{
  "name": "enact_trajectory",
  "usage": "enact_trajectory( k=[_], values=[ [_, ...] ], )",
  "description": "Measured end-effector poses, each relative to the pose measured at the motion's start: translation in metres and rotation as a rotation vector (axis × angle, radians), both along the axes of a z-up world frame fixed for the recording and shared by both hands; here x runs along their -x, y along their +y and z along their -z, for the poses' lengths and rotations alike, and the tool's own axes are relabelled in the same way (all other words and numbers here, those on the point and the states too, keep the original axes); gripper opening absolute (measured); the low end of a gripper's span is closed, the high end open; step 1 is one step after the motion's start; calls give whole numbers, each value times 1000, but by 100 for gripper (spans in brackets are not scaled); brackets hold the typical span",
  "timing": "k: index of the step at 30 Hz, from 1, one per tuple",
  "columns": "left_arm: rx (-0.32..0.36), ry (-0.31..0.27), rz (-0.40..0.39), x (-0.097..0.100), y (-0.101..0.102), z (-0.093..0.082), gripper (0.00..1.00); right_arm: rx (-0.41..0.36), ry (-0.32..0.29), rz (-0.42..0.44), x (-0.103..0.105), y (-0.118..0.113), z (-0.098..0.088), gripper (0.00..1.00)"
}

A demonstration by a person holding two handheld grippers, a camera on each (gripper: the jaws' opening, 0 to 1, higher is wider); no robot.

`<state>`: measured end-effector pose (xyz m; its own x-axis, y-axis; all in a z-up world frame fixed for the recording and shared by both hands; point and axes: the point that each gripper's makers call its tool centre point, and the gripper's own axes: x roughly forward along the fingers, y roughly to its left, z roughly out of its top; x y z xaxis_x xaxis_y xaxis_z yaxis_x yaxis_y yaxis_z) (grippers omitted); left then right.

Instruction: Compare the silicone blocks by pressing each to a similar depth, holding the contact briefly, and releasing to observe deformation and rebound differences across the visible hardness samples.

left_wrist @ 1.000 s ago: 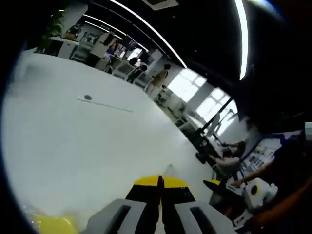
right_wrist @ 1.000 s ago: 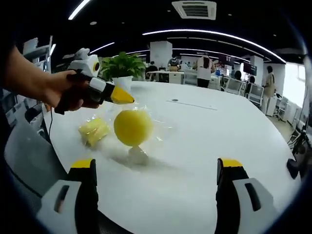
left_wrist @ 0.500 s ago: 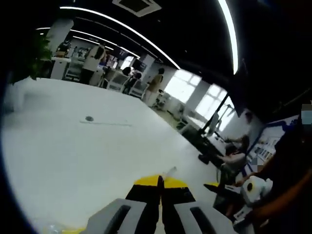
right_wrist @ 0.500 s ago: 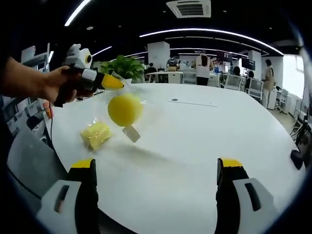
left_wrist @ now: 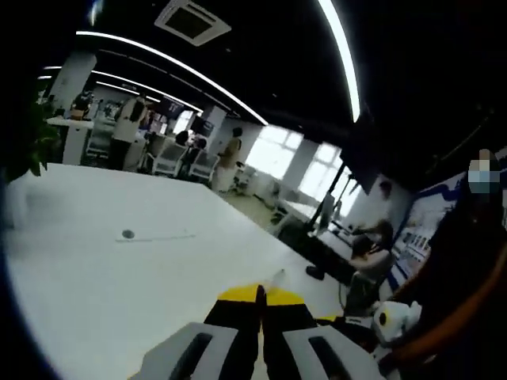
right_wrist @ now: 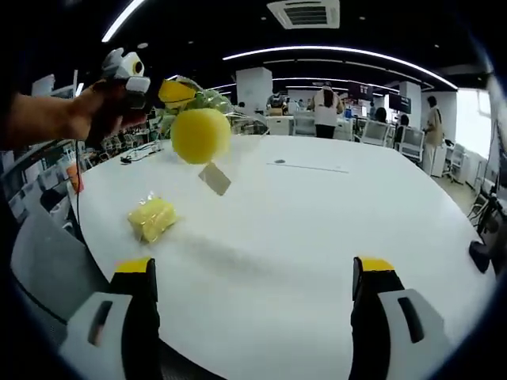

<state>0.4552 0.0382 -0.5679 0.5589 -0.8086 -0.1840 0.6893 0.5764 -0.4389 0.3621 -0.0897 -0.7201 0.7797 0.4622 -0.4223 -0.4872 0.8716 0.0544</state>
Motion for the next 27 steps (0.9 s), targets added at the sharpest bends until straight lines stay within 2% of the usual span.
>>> enact_trajectory(
  k=[4, 7, 10, 16, 20, 23, 27],
  values=[
    [8, -24, 19, 2, -4, -9, 0, -11, 1, 12, -2, 0, -1, 96],
    [17, -28, 36, 5, -7, -11, 0, -45, -58, -52, -3, 13, -18, 96],
    [15, -25, 63, 10, -10, -11, 0, -81, -57, -64, -6, 16, -30, 96],
    [18, -20, 91, 19, -12, -14, 0, -85, -44, -115, -4, 25, -28, 96],
    [31, -22, 102, 20, -13, -18, 0, -123, -81, -122, -12, 19, -51, 96],
    [43, -18, 109, 20, -13, -22, 0, -166, -82, -148, -18, 13, -66, 96],
    [59, -20, 123, 23, -17, -27, 0, -219, -154, -201, -28, 7, -100, 96]
  ],
)
